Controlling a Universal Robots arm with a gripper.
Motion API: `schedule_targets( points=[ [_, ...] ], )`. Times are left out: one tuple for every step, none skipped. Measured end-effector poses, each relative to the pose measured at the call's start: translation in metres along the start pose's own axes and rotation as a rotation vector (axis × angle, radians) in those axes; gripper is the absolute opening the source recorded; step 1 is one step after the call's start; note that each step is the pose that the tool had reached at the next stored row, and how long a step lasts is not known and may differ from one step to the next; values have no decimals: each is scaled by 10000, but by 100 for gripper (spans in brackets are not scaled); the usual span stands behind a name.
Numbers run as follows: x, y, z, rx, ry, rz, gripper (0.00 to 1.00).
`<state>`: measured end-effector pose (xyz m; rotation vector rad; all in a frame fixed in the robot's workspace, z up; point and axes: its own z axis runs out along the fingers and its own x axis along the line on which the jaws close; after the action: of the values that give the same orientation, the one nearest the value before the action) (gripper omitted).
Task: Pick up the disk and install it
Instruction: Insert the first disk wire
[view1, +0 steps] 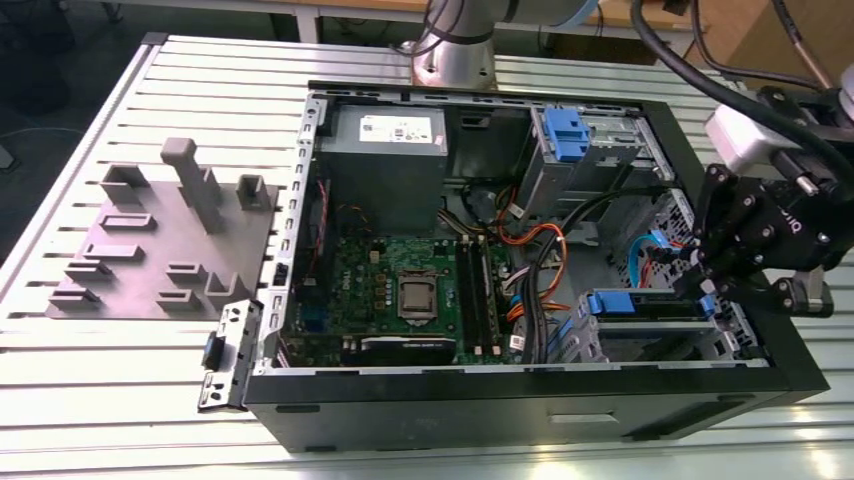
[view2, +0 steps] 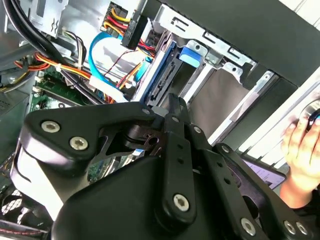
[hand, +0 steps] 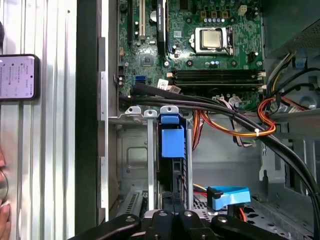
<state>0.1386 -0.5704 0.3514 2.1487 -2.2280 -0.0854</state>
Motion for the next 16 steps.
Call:
schedule_targets(
  points=[
    [-1, -6, -1, -19, 1, 0, 11],
    [-1, -12, -2, -34, 1, 0, 11],
    [-1, -18, -4, -47, 2, 1, 11],
    [-3, -24, -5, -60, 2, 1, 11],
    [-7, -34, -5, -67, 0, 1, 11],
    [-14, -43, -6, -72, 3, 1, 11],
    [-24, -52, -9, -77, 9, 1, 11],
    [-37, -62, -9, -84, 12, 2, 11],
    [-51, -68, -11, -91, 15, 2, 11],
    [-67, -72, -12, -99, 17, 3, 11],
    [-81, -75, -16, -106, 20, 3, 11],
    [-96, -77, -20, -112, 22, 2, 11],
    [-110, -80, -24, -118, 25, 3, 11],
    [-125, -83, -28, -127, 27, 3, 11],
    [-142, -86, -33, -137, 30, 3, 11],
    [-158, -89, -38, -146, 33, 3, 11]
  ],
)
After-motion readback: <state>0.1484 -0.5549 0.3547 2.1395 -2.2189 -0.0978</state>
